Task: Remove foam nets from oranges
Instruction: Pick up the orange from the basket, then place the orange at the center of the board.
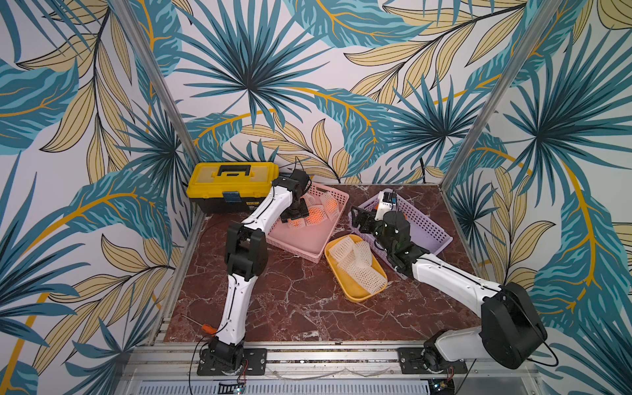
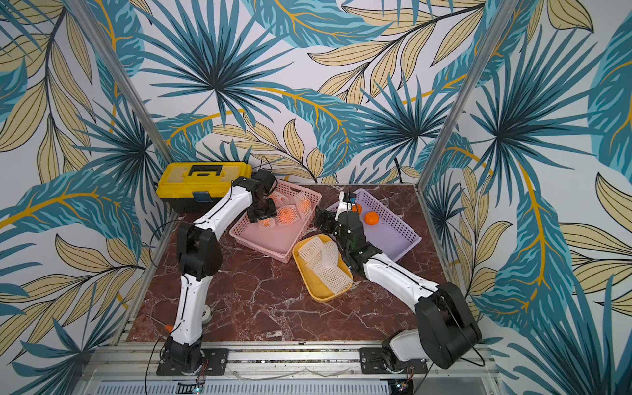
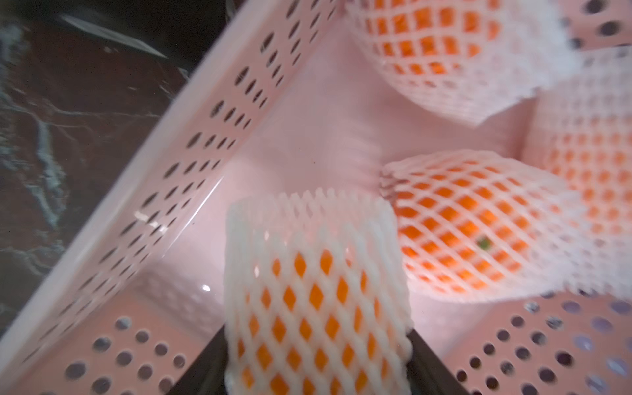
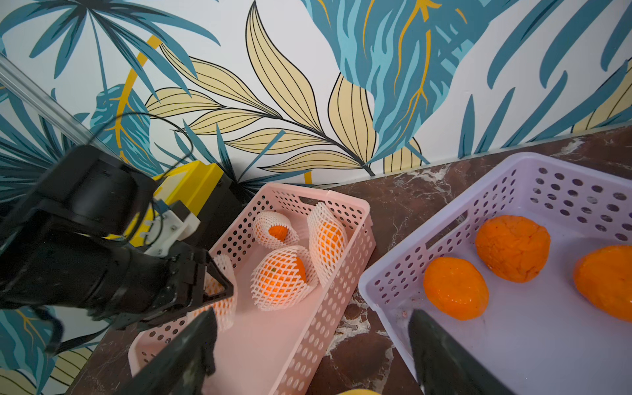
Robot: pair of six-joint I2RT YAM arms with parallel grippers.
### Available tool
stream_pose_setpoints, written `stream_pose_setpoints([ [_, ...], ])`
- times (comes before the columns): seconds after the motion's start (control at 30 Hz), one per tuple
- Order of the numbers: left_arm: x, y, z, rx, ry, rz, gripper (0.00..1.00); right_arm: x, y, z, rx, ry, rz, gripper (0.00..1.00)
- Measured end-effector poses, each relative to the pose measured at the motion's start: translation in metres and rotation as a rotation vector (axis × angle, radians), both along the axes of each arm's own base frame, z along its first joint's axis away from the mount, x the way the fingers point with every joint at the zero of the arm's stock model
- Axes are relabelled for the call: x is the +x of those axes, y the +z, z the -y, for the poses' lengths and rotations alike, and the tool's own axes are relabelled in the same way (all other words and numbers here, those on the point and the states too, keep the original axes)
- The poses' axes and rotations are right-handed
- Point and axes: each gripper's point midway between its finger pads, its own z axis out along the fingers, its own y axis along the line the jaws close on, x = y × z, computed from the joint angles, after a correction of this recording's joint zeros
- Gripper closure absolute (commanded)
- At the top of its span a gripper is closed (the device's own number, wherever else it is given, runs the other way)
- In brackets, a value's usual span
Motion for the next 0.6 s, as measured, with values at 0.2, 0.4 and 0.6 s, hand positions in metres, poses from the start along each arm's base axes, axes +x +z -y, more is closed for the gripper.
stream_pose_setpoints([
  [0.2,-0.050,0.074,0.020,-0.020,-0.074,0.208,0.56,0.010,-0.006,-0.021,0.003,0.082,-0.036,0.12],
  [0.4,-0.123,0.087,0.032,-0.045,-0.167,0.362,0.56,0.008,-0.015,-0.042,-0.008,0.175,-0.088,0.17],
  [0.6,-0.177,0.065,0.047,-0.036,-0.285,0.453,0.56,-0.010,-0.022,-0.066,0.006,0.272,-0.131,0.17],
])
